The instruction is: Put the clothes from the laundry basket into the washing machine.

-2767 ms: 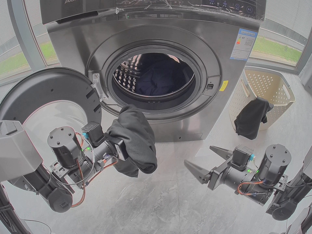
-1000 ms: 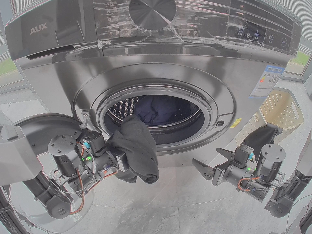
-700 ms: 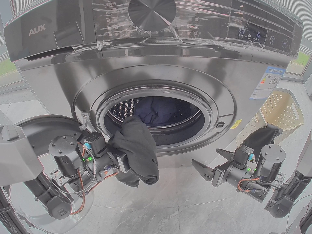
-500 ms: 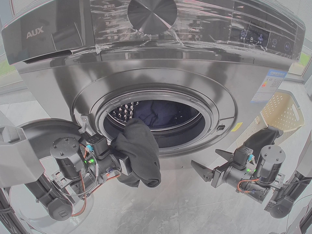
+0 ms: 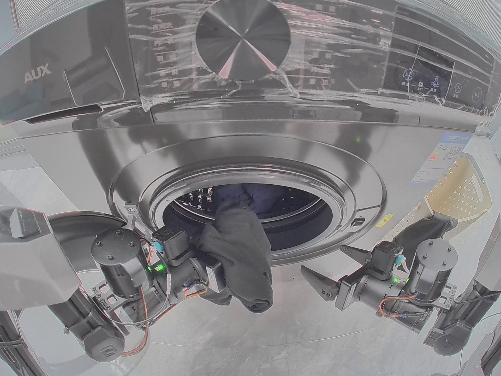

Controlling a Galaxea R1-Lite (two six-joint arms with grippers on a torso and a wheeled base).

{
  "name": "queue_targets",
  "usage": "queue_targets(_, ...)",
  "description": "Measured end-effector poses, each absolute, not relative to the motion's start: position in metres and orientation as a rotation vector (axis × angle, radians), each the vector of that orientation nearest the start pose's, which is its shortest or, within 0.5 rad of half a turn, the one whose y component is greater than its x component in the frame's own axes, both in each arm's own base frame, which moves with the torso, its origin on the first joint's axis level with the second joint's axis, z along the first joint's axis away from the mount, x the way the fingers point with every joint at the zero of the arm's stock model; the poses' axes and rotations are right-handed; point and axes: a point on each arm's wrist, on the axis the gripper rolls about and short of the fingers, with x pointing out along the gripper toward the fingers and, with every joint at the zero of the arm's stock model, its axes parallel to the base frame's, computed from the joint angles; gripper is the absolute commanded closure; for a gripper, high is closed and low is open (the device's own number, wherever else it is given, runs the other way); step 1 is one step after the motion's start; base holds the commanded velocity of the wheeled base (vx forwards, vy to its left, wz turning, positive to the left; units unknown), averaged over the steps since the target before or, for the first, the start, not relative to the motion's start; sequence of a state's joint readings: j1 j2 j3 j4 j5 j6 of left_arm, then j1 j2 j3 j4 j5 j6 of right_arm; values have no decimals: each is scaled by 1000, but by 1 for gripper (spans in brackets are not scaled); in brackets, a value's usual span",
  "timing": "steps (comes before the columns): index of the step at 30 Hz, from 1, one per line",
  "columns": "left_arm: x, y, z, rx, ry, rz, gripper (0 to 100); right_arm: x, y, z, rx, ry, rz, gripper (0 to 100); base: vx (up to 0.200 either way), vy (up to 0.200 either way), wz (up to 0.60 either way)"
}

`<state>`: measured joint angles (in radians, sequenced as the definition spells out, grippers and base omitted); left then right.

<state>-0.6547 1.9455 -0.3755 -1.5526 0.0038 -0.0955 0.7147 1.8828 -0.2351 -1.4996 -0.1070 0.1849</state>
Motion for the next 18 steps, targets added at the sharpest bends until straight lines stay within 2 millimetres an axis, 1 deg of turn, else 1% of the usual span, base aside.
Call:
queue_targets(3, 230, -181, 102, -87, 45, -659, 100, 192, 167, 92, 124, 190, 600, 0, 0, 0, 0)
queue_targets(8, 239, -192, 94, -84, 49, -650, 100, 187, 168, 92, 123, 193, 615, 0, 0, 0, 0)
queue_targets(18, 276, -225, 89, -119, -24, -657, 100, 177, 172, 91, 115, 208, 653, 0, 0, 0, 0)
